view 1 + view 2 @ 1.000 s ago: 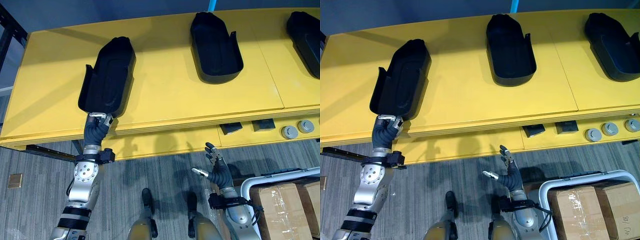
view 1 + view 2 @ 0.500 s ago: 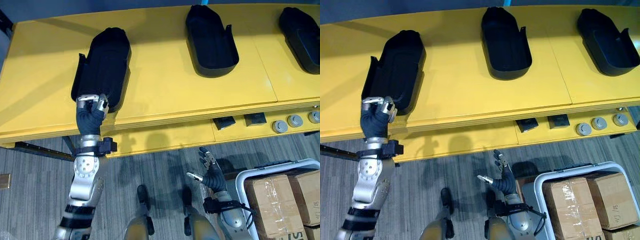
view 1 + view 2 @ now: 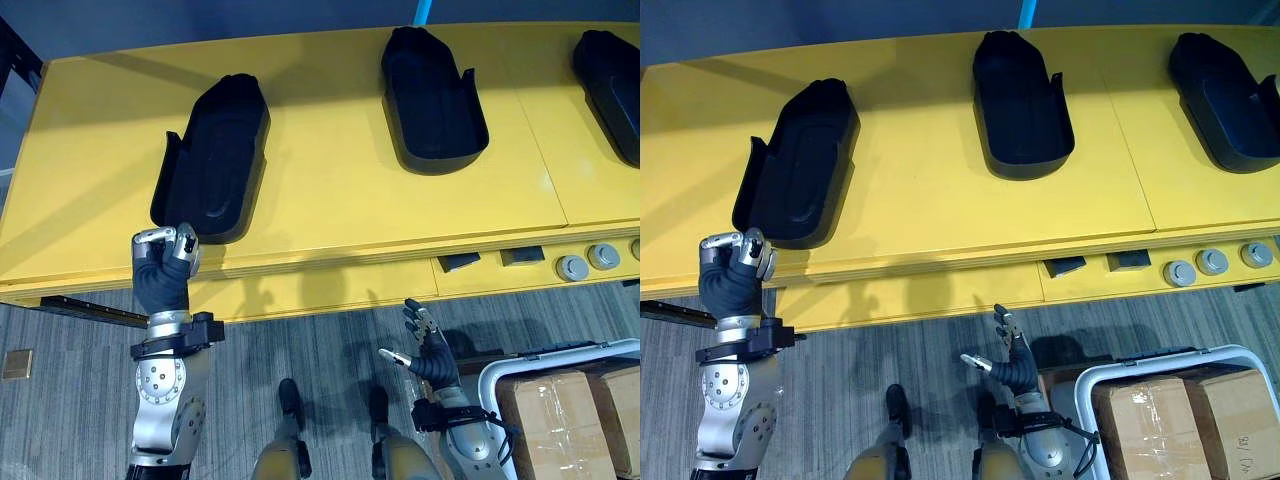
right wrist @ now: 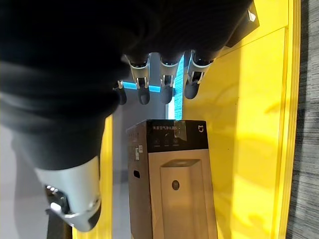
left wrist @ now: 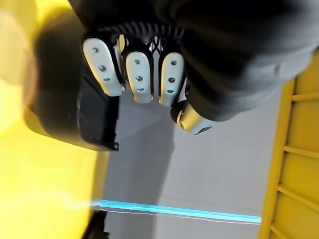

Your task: Walk over and take plastic housings, then place them on the shelf

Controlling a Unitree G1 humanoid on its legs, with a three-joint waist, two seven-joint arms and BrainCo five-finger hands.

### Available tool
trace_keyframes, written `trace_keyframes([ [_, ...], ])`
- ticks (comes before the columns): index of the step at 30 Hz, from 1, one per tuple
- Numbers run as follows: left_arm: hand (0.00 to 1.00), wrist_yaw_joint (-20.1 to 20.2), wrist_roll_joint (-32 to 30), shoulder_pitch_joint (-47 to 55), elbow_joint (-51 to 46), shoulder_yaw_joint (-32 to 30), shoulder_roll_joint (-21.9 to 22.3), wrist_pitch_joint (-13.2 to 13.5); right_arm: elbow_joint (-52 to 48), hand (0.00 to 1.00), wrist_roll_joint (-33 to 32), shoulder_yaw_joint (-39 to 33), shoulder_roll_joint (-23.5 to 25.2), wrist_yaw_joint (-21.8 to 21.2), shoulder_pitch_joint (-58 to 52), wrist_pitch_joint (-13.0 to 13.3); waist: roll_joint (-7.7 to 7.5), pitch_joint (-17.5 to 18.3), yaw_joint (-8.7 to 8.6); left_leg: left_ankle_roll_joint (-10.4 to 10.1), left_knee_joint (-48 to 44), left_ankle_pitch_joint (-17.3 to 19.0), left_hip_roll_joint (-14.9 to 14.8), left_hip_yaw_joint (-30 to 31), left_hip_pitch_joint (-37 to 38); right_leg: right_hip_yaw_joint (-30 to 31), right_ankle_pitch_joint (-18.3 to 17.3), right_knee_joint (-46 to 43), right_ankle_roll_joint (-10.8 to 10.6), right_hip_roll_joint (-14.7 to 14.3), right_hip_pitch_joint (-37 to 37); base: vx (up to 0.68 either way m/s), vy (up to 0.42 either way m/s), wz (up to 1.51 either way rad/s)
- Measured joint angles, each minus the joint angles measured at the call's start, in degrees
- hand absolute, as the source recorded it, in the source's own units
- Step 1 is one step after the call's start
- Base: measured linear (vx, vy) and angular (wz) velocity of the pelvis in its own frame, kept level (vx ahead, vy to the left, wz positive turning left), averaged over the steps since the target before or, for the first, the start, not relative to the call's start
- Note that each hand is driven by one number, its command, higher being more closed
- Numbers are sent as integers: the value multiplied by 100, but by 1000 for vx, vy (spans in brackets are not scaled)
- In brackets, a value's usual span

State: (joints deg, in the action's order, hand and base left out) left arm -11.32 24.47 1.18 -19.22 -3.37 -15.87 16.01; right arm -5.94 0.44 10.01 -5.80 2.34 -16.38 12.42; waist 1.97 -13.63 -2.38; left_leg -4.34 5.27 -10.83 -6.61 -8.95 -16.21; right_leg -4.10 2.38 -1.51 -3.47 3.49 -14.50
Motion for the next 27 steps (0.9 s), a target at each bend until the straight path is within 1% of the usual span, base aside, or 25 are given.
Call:
trace_keyframes([
  [6,100,21,-8,18,47,-201,-15,-96,0,0,1,-61,0,-21,-30,-1,12,7,-9,4,-1,-3,-8,-17,-6,18,5,5,0,-6,-14,-6,6,0],
  [8,100,24,-8,-129,289,-200,-44,-108,0,0,-1,-105,0,-21,-25,-2,32,20,1,24,-2,-19,-7,-24,-10,21,20,4,23,-6,-22,0,0,0],
  [13,100,23,0,-820,1057,-192,-229,-200,28,0,-2,-103,3,-20,-20,-2,49,31,-21,25,-13,-22,-17,-41,-25,38,36,1,3,-15,-54,5,3,-1],
  [17,100,18,8,-1300,1461,-185,-411,-216,36,0,-11,-102,1,-21,0,-2,49,31,-33,25,-23,-22,-35,-52,-31,45,36,-5,4,-33,-78,10,16,-4],
  [19,100,-3,9,-1554,1695,-180,-514,-225,47,0,-12,-98,0,-21,7,-2,49,31,-66,25,-23,-22,-38,-66,-47,60,36,-28,5,-35,-121,-10,21,-4],
  [20,100,-6,10,-1607,1749,-161,-550,-223,52,0,-14,-88,-2,-21,9,-2,49,32,-79,23,-23,-20,-40,-70,-59,95,35,-35,4,-33,-136,-17,36,-7],
  [22,100,-23,17,-1837,2068,75,-767,-225,74,0,-17,-82,-15,-20,23,-2,48,32,-80,1,-22,-3,-41,-144,-67,175,38,-56,2,-31,-186,-15,37,-13],
  [27,100,-11,24,-2222,2460,311,-839,-230,80,0,-29,-34,-51,-20,49,-2,47,32,-130,-1,-23,-2,-48,-190,-68,214,50,-57,2,-30,-210,-2,16,-5],
])
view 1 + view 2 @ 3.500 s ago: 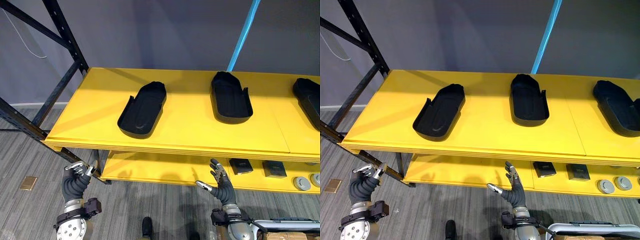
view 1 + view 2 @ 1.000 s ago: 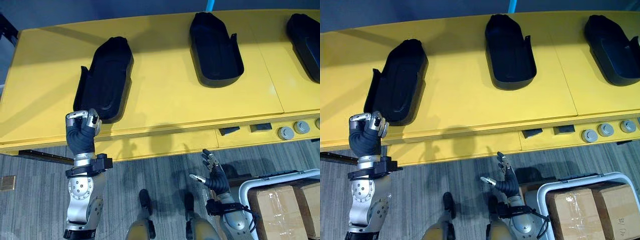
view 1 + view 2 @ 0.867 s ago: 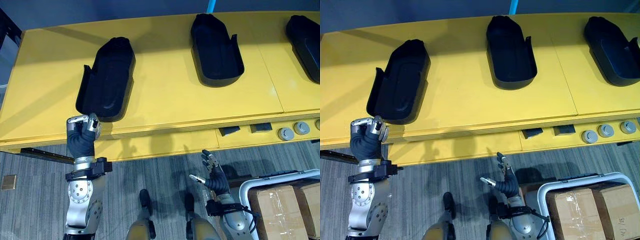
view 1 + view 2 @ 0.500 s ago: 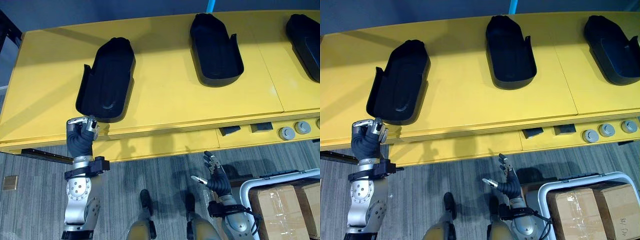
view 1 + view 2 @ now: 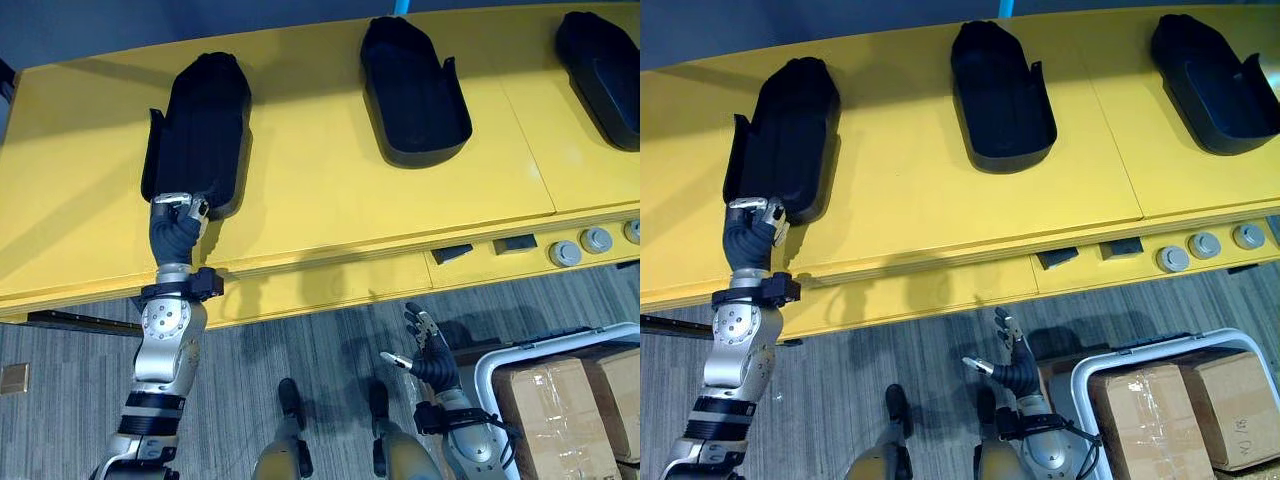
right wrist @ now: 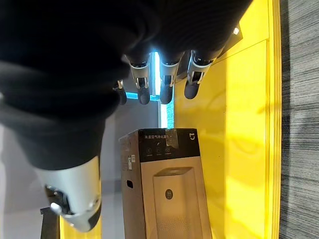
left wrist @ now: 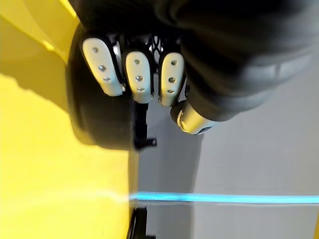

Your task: Walk over and take plastic housings, then place them on the shelf

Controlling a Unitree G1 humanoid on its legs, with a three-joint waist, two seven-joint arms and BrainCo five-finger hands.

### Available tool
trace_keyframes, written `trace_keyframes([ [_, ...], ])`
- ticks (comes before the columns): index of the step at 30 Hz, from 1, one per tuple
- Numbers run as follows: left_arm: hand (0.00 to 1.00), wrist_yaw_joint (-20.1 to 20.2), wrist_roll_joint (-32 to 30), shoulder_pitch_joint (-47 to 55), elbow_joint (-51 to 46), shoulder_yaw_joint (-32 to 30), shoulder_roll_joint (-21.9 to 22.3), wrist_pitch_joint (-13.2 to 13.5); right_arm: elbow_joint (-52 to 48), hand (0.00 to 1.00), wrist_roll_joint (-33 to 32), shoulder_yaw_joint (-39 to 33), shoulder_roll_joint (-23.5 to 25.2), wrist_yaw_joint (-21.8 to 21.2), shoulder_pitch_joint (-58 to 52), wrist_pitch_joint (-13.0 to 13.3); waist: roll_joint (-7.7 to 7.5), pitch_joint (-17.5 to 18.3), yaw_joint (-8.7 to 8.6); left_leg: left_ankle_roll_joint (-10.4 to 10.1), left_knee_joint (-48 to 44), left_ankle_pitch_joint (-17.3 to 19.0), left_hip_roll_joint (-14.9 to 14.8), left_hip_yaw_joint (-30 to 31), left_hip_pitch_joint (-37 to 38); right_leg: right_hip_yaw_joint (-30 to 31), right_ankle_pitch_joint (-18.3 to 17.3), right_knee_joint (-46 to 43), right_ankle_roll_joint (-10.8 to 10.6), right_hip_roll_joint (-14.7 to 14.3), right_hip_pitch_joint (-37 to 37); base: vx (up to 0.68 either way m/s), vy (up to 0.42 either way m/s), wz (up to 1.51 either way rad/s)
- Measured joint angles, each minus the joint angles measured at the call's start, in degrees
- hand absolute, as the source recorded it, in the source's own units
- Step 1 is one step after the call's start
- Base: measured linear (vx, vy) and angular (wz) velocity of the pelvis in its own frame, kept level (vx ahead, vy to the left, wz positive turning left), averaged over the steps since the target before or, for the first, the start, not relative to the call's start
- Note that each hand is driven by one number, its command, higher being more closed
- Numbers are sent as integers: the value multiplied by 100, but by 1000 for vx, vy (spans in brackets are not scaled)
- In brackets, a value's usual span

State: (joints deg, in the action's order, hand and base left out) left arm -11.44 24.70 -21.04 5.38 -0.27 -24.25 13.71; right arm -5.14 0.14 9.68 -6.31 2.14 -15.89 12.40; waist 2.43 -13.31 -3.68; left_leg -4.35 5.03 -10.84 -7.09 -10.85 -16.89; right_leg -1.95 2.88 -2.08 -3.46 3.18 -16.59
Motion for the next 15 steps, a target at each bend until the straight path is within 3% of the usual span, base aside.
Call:
trace_keyframes([
  [15,100,-54,336,-572,530,239,-83,-50,10,0,-33,57,-27,4,57,0,-3,1,-46,-2,-1,1,-12,-52,25,63,2,-52,3,-4,-33,1,13,-1],
])
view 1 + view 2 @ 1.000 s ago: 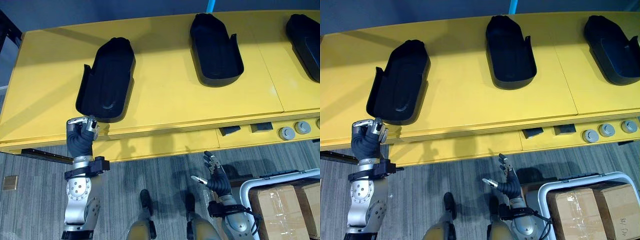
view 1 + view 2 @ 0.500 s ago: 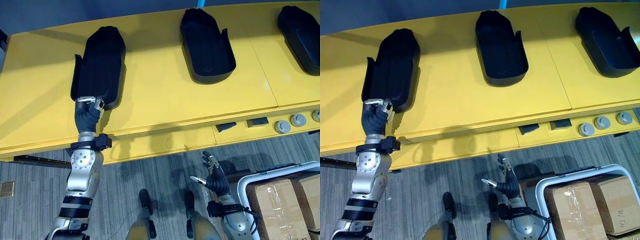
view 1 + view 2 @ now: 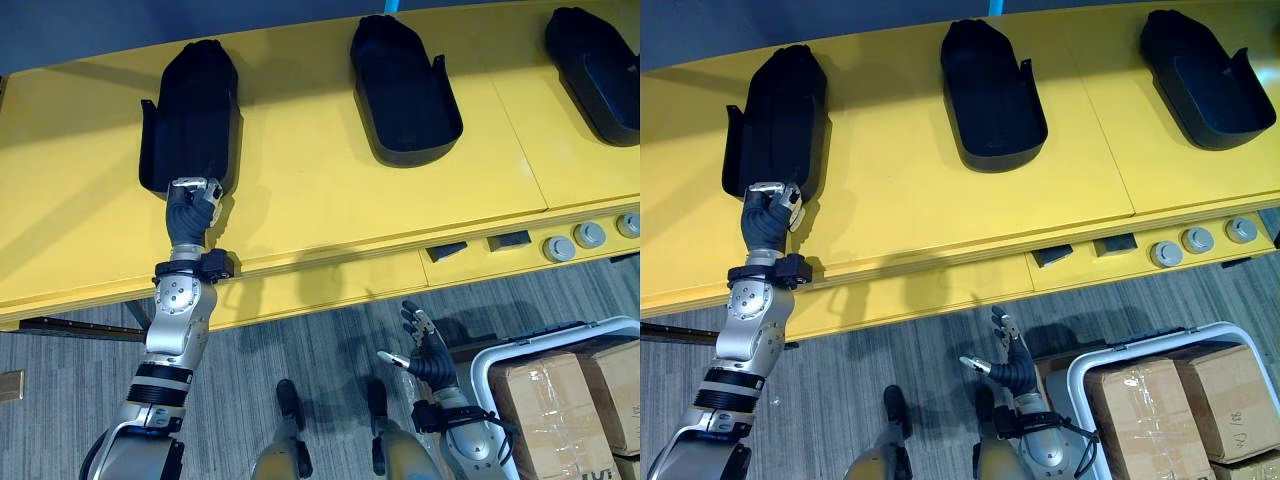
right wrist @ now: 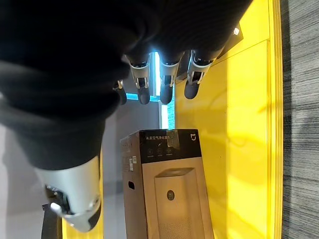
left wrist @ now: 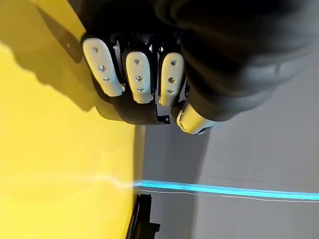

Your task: Walk over and take plastic housings, then place them on the shelf

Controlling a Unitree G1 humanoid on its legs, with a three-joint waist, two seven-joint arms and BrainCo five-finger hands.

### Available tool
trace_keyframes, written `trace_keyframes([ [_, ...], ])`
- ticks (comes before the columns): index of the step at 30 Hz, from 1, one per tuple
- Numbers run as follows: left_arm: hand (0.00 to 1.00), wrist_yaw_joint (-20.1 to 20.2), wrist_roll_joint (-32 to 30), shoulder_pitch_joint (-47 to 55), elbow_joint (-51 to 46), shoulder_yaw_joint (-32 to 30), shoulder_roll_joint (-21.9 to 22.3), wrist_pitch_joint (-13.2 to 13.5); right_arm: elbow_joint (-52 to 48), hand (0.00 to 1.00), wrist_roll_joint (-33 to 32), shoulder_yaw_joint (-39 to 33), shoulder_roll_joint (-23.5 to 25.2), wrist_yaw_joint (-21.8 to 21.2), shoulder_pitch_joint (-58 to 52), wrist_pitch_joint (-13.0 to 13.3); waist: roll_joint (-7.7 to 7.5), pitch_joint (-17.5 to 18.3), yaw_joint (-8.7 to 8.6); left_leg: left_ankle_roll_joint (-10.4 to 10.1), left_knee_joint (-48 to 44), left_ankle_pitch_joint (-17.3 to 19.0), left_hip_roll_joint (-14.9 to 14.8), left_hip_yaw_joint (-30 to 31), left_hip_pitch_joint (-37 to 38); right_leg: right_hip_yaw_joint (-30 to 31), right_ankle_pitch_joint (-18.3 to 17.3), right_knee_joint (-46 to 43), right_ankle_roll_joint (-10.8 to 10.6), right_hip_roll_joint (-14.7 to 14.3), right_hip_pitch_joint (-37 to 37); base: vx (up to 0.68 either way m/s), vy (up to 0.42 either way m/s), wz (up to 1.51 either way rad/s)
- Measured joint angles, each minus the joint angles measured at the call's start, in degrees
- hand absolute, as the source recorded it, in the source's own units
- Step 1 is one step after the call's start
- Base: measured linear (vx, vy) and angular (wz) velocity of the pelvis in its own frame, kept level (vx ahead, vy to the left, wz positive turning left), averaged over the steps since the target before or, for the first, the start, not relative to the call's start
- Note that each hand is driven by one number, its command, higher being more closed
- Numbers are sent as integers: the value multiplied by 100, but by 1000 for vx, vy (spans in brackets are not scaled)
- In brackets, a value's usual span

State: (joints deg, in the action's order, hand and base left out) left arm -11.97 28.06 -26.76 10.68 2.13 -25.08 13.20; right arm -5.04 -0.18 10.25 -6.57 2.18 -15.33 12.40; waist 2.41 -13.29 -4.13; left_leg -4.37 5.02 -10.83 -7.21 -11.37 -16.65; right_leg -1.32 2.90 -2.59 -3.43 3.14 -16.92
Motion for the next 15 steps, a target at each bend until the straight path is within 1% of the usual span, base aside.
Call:
trace_keyframes([
  [1,100,-24,3,10,-60,-4,3,-3,11,0,0,1,0,1,9,0,-1,1,3,0,0,0,0,-8,15,7,0,-4,0,1,10,0,0,0],
  [2,0,-34,2,45,-179,-18,17,-8,21,0,0,-1,3,2,15,0,-1,0,2,3,-1,-3,3,-6,26,2,1,-5,1,-13,21,0,0,0],
  [4,0,-71,0,349,-914,-80,125,0,94,0,0,-4,9,7,37,0,-2,1,-37,4,-1,-4,15,15,89,-15,0,-5,1,-5,91,24,26,5],
  [5,0,-91,-16,631,-1491,-80,257,37,177,0,0,-6,10,12,74,-1,-1,2,-47,4,0,-4,23,42,172,-39,-6,1,-1,4,184,33,33,7],
  [6,0,-116,-43,959,-2035,-79,476,80,184,0,0,-6,14,16,104,-2,2,16,-54,4,0,-3,28,56,259,-72,-19,16,-4,9,288,32,39,8],
  [8,0,-131,-268,1576,-2754,-48,924,132,183,0,5,-11,38,27,156,-2,7,61,-51,-4,17,5,26,97,433,-104,-67,20,1,8,480,16,27,14],
  [9,0,-124,-447,2012,-3105,-15,1237,147,183,0,20,-33,46,27,145,-2,44,165,-50,-30,23,28,18,180,508,-152,-109,19,8,1,586,5,18,27],
  [10,0,-125,-596,2325,-3290,17,1414,162,183,0,28,-78,60,26,125,-2,83,277,-49,-45,24,41,16,242,533,-253,-140,20,9,1,649,3,17,31],
  [11,0,-128,-685,2516,-3381,40,1499,170,187,0,28,-124,77,26,125,-1,103,319,-39,-52,25,47,16,268,578,-279,-158,19,8,2,718,0,16,32],
  [13,0,-136,-1005,3168,-3616,60,1745,182,210,0,48,-349,83,37,140,-1,158,498,42,-58,26,59,26,414,737,-429,-254,27,-25,11,971,-20,18,34],
  [15,0,-141,-1164,3524,-3668,42,1867,191,259,0,71,-581,93,58,143,-2,163,635,137,-79,26,76,32,517,842,-540,-263,79,-22,13,1152,-30,15,31],
])
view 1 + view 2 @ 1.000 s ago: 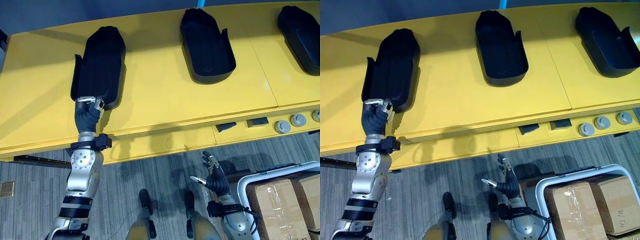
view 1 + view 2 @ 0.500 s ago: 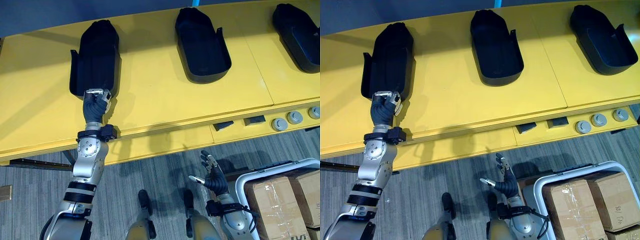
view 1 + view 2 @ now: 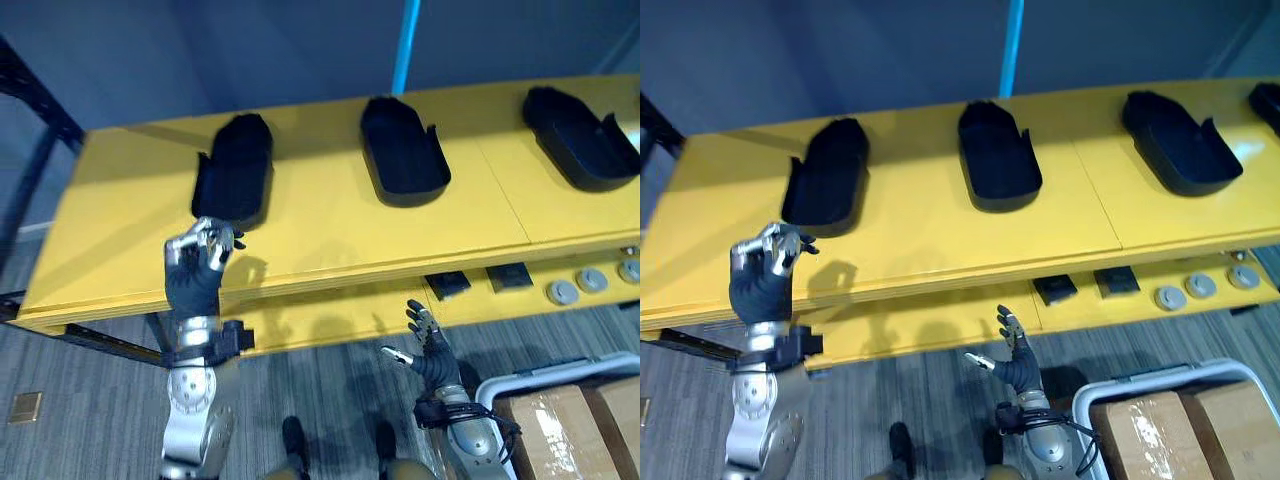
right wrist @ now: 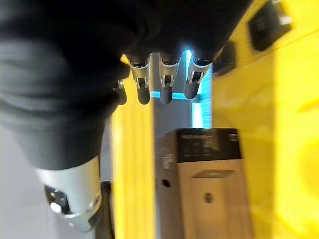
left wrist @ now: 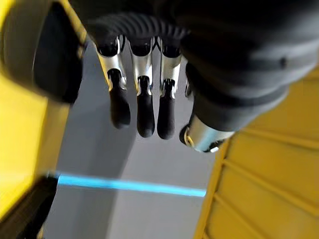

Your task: Walk over and take plastic housings, then place them on the shelf

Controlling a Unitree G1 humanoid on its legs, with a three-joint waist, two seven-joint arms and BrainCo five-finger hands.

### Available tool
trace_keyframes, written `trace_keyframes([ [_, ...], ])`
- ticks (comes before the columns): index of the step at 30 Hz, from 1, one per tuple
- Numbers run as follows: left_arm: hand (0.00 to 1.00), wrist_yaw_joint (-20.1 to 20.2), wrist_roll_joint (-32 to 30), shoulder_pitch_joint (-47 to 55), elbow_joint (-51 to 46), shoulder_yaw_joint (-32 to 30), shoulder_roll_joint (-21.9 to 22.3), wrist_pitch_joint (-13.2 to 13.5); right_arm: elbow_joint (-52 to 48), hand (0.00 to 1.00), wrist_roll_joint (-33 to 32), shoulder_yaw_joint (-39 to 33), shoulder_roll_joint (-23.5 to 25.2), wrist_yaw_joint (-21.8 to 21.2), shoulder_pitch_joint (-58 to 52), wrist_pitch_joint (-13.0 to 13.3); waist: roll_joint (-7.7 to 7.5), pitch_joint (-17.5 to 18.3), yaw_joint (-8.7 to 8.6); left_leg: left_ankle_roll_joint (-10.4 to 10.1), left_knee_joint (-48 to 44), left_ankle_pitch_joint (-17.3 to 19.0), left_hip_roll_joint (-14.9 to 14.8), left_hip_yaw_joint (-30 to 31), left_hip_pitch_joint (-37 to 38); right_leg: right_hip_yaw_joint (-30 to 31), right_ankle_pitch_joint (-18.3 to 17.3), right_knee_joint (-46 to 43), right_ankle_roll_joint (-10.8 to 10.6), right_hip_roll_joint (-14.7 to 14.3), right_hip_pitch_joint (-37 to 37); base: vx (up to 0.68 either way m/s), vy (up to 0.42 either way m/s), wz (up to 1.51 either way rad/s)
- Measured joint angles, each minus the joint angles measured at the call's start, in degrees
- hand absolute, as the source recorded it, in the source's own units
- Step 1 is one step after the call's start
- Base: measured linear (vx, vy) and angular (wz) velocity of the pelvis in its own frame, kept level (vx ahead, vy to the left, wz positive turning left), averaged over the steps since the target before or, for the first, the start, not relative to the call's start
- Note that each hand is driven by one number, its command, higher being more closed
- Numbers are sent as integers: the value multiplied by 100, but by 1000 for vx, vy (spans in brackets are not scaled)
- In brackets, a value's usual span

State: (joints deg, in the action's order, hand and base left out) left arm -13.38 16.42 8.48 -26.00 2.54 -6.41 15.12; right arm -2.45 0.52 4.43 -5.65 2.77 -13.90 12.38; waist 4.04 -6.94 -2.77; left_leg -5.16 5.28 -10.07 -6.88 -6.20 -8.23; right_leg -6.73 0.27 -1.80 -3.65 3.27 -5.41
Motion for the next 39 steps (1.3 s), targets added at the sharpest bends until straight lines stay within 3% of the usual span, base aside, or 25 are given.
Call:
trace_keyframes([
  [5,0,-101,-548,689,21,-110,379,-1,192,0,5,-830,125,160,64,-2,-20,247,80,0,1,-2,18,190,234,-193,-8,65,-3,5,350,-47,7,22],
  [11,0,-166,-910,990,399,-81,613,-15,-47,0,-2,-1502,415,397,-60,-5,-52,476,22,-6,-28,96,-43,39,497,11,-18,139,-19,-39,538,-46,4,-14],
  [13,0,-239,-928,988,609,-104,619,-27,-79,0,-16,-1440,433,459,29,-5,-119,434,94,-93,-646,509,-88,28,440,615,-13,10,-12,-105,432,-29,2,-117],
  [14,0,-261,-928,989,666,-118,636,-30,-84,0,-24,-1374,412,490,112,-4,-133,425,145,-181,-1442,1006,-63,294,223,1025,6,-111,15,-183,312,-47,21,-153],
  [15,0,-269,-930,988,666,-157,657,-28,-84,0,-29,-1318,371,518,171,-4,-127,425,202,-139,-1934,1277,-3,653,94,1260,22,-206,36,-247,218,-36,81,-200],
  [16,0,-299,-936,971,667,-174,705,-19,-82,0,-46,-1204,247,532,299,-3,-69,435,258,-182,-2711,1740,74,1549,-107,1733,30,-350,40,-451,45,-24,113,-177],
  [17,0,-319,-939,955,668,-175,715,-16,-85,0,-46,-1110,172,536,353,-3,-45,436,265,-273,-2974,1940,135,2005,-163,1935,35,-429,41,-564,-39,-43,187,-243],
  [18,0,-376,-981,895,681,-172,709,-13,-117,0,-46,-990,-2,559,401,-3,1,462,291,-413,-3366,2330,281,2938,-181,2378,35,-703,37,-829,-278,-69,226,-186],
  [20,0,-440,-997,711,697,-153,693,-10,-240,0,-51,-1016,-91,565,288,-4,51,496,195,-409,-3419,2748,304,3465,-144,2691,-18,-980,-44,-1022,-533,-80,251,-130],
  [21,0,-494,-998,407,713,-81,683,-10,-440,0,-53,-1072,-53,560,61,-2,-43,402,64,-251,-3448,2979,393,3441,-194,2831,-109,-1282,-182,-1022,-766,-115,352,-79],
  [22,0,-533,-1002,109,734,-27,631,-9,-747,0,-74,-1071,124,510,-338,-8,-256,287,25,-161,-3454,2938,587,3249,-154,3058,-204,-1544,-321,-916,-904,-100,300,-55],
  [24,0,-598,-1095,-194,763,138,673,-3,-1282,0,-77,-1006,435,453,-984,-10,-379,242,7,-79,-3538,2893,819,2895,-167,3432,-121,-1528,-396,-773,-975,-88,307,-87],
  [25,0,-659,-1143,-316,741,256,704,27,-1457,0,-73,-940,546,443,-1105,-16,-390,240,29,30,-3665,2935,889,2540,-250,3767,103,-1232,-361,-696,-1012,-119,404,-129],
  [26,0,-690,-1192,-372,718,295,745,28,-1488,0,-73,-880,561,444,-1085,-25,-387,241,30,82,-3726,2922,940,2416,-309,3924,277,-976,-206,-640,-1015,-188,442,-166],
  [27,0,-753,-1223,-507,688,351,889,40,-1453,0,-72,-872,581,451,-940,-46,-311,255,21,348,-3602,2788,863,2071,-435,4009,842,-182,832,-541,-1001,-241,360,-201],
  [28,0,-769,-1224,-704,687,353,933,57,-1337,0,-64,-823,687,483,-713,-53,-374,154,163,490,-3273,2531,661,1443,-459,2937,1054,-317,1122,-416,-1204,-280,336,-221],
  [29,0,-799,-1220,-739,703,309,932,63,-1241,0,-63,-762,710,499,-605,-53,-411,153,258,503,-3084,2413,560,1117,-434,2224,867,-876,920,-372,-1424,-280,295,-256],
  [30,0,-863,-1220,-750,727,285,923,60,-1034,0,-50,-687,729,504,-420,-52,-417,122,383,560,-2678,2195,396,591,-226,1318,309,-1870,586,-288,-1533,-209,251,-229],
  [31,0,-888,-1220,-757,735,296,911,61,-754,0,-43,-648,730,504,-268,-52,-404,102,361,571,-2330,2000,288,251,-35,1037,-259,-2438,369,-234,-1280,-175,214,-200],
  [34,0,-876,-1222,-921,918,285,883,101,-92,0,-39,-703,721,504,-98,-50,-417,127,248,607,-2007,1836,125,-107,-7,877,-972,-2775,228,-147,-746,-164,23,-97],
  [35,0,-879,-1220,-903,1033,246,843,100,224,0,-33,-747,722,503,-60,-51,-449,155,218,552,-1867,1817,91,-240,-6,724,-1077,-2712,185,-24,-475,-179,-123,-93],
  [37,0,-869,-1219,-827,1112,152,766,89,563,0,-11,-843,721,504,-44,-52,-679,294,219,395,-1733,1783,181,-439,-65,581,-1156,-1908,143,187,-66,-147,-157,-86],
  [38,0,-858,-1220,-821,1112,45,717,84,699,0,5,-901,720,504,-18,-63,-890,383,262,277,-1600,1719,356,-511,-99,544,-1322,-1134,138,317,104,-62,-136,-84],
  [39,0,-853,-1221,-790,1221,-62,761,66,864,0,16,-934,626,504,61,-73,-778,392,278,289,-1487,1602,387,-330,-94,609,-1192,-849,186,220,127,-45,-187,-93],
])
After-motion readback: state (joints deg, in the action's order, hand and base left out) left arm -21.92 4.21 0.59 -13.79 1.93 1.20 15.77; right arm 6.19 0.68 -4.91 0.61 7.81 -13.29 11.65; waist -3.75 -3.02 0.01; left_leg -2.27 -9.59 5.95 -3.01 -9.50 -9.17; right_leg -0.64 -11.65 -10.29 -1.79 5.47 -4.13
